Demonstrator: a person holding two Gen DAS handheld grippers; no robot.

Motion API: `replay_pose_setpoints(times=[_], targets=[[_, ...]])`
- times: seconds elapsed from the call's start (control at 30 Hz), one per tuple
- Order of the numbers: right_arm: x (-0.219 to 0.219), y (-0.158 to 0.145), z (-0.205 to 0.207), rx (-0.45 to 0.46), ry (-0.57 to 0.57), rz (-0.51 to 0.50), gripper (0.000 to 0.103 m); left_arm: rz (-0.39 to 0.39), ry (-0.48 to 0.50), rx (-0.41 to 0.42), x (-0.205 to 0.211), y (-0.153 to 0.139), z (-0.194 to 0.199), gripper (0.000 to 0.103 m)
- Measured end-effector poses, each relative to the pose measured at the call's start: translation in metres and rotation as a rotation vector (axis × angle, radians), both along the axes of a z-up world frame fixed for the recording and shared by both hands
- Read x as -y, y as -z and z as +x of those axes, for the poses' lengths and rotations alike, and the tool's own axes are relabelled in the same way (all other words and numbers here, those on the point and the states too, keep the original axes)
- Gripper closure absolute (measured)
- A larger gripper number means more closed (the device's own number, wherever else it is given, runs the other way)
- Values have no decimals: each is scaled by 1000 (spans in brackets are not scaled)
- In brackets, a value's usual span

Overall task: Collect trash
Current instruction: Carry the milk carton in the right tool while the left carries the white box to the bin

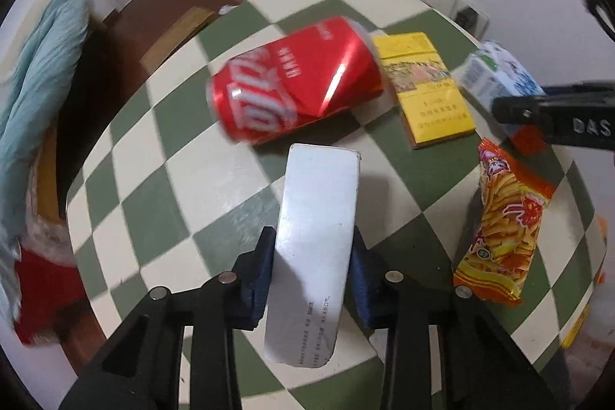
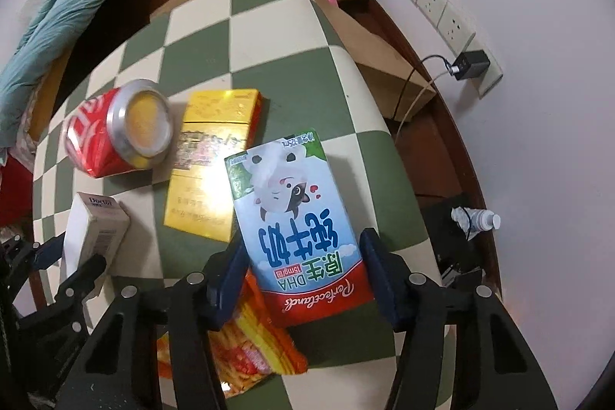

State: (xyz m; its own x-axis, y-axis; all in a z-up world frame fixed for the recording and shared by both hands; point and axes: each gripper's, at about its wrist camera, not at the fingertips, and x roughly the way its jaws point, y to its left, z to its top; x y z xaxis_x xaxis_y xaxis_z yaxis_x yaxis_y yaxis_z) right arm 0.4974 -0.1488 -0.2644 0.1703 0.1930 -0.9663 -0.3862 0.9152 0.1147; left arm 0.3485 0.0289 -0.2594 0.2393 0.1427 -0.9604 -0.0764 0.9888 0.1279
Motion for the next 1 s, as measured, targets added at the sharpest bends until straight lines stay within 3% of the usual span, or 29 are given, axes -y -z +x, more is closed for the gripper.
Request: replay_pose_setpoints(times=[0.1, 0.47, 0.83, 1.0], targets=[[3, -17, -8, 30, -2, 32, 44, -14, -79, 23, -8, -11, -12, 71], [-24, -86, -78, 108, -84, 166, 45, -6, -335, 238, -43, -85, -87, 71], [-107, -146, -198, 128, -284, 309, 45, 39, -503, 398, -102, -157, -214, 71], [-159, -158, -261, 114, -389, 356, 46, 60, -602, 434, -137, -172, -278, 71]])
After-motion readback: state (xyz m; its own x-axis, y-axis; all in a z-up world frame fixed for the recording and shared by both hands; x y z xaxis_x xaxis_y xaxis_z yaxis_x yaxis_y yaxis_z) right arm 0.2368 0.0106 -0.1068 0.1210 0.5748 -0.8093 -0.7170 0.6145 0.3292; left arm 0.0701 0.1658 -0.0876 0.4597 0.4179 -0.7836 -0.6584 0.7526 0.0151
